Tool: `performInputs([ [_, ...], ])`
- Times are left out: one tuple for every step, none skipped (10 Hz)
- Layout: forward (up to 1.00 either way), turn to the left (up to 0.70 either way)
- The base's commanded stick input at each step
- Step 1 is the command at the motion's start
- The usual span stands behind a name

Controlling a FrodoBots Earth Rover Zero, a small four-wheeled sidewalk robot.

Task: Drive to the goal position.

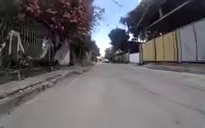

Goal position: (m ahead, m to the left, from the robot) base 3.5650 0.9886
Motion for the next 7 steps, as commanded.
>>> performInputs([
  [0.85, 0.0],
  [0.85, 0.0],
  [0.85, 0.0],
  [0.85, 0.0],
  [0.85, 0.0],
  [0.85, 0.0],
  [0.85, 0.0],
])
